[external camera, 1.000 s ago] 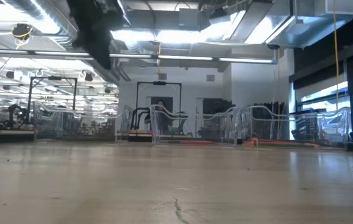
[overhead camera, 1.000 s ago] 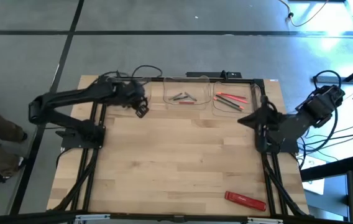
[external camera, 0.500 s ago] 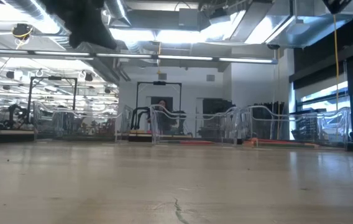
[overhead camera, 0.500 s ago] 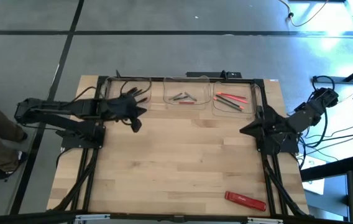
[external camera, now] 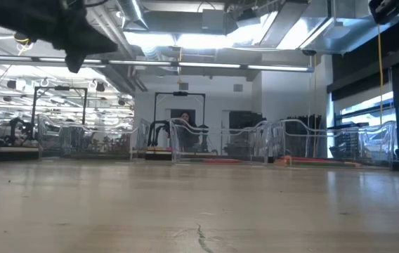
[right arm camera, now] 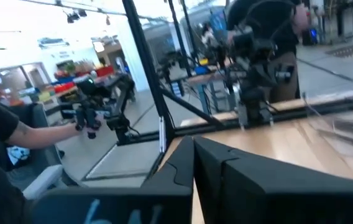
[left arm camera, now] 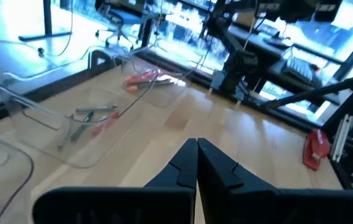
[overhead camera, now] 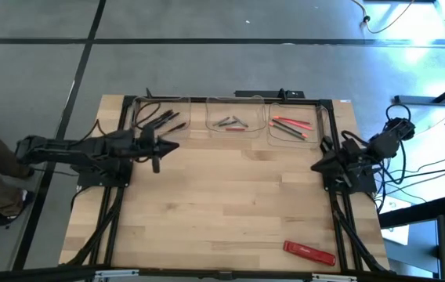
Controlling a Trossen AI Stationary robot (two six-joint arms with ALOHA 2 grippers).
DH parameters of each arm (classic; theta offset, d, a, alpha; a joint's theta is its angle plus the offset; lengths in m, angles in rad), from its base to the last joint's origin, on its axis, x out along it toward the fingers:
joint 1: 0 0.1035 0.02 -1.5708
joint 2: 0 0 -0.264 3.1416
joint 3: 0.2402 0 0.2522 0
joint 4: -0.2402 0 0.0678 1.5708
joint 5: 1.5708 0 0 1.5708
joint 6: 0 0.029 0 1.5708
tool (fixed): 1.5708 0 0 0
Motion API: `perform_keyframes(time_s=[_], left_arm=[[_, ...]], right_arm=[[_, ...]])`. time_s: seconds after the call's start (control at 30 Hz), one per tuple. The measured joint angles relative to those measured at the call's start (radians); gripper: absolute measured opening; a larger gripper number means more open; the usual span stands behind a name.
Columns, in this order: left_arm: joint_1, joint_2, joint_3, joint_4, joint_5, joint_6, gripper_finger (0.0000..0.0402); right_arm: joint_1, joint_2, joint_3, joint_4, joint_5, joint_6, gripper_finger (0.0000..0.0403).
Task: Sort crayons/erasers/pens/pencils in bins
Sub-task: Return to Home Position
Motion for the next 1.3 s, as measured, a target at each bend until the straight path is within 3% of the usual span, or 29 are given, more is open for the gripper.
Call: perform_keyframes(time_s=[0.33,0.67,0.9,1.3], left_arm=[[0.000,-0.280,-0.140,0.005,-0.004,0.039,0.0000],[0.000,-0.506,-0.241,-0.007,0.009,0.080,0.0000],[0.000,-0.511,-0.313,-0.011,0.011,0.051,0.0000],[0.000,-0.511,-0.335,0.029,0.060,0.139,0.0000]], right_arm=[[0.000,-0.197,-0.107,0.045,0.027,-0.019,0.0002],[0.000,-0.198,-0.119,0.072,0.051,-0.066,0.0002],[0.000,-0.198,-0.179,0.129,0.059,-0.046,0.0003],[0.000,-0.198,-0.492,0.501,0.025,-0.216,0.0006]])
